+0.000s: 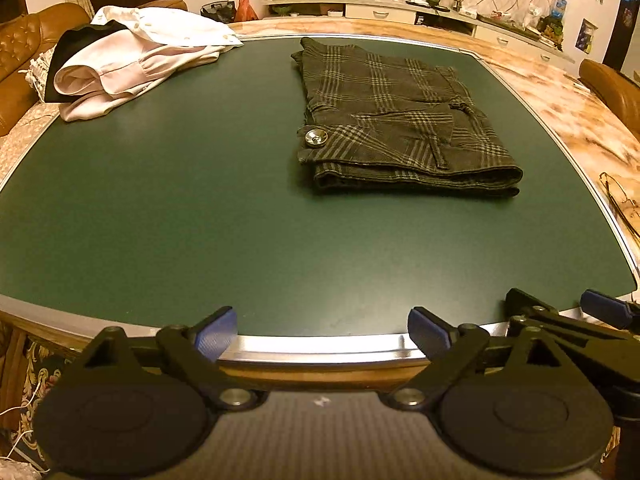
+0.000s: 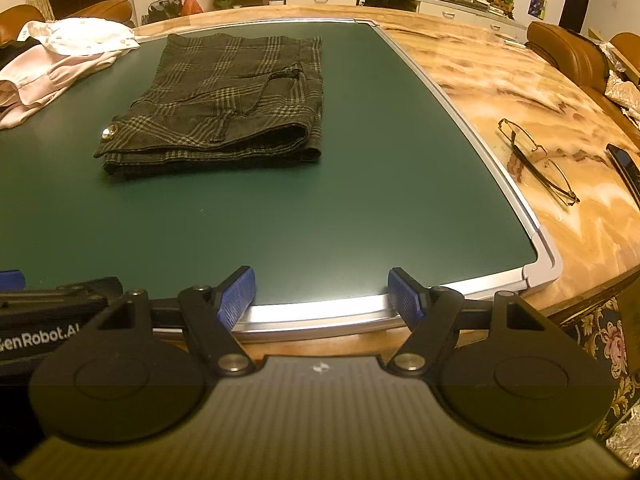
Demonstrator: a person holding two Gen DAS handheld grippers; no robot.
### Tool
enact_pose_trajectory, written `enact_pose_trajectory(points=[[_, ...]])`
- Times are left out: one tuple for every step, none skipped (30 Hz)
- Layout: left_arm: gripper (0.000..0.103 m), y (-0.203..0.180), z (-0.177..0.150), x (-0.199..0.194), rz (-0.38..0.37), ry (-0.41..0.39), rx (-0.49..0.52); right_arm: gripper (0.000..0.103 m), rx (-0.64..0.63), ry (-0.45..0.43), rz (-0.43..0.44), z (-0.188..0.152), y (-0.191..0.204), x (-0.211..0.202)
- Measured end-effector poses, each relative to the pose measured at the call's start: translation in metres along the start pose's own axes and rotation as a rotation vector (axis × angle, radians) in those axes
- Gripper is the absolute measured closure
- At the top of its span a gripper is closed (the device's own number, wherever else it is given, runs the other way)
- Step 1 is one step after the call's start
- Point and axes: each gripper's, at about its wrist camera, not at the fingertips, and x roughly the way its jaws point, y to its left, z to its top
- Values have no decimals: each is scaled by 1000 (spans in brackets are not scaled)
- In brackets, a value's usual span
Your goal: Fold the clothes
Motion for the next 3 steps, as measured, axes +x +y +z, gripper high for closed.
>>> enact_pose_trajectory(points=[[8,0,0,0,-2,2,-2,22,0,1,0,0,0,0],[7,0,0,1,-1,7,-3,22,0,1,0,0,0,0],[7,0,0,1,-1,11,-5,22,0,3,1,0,0,1]])
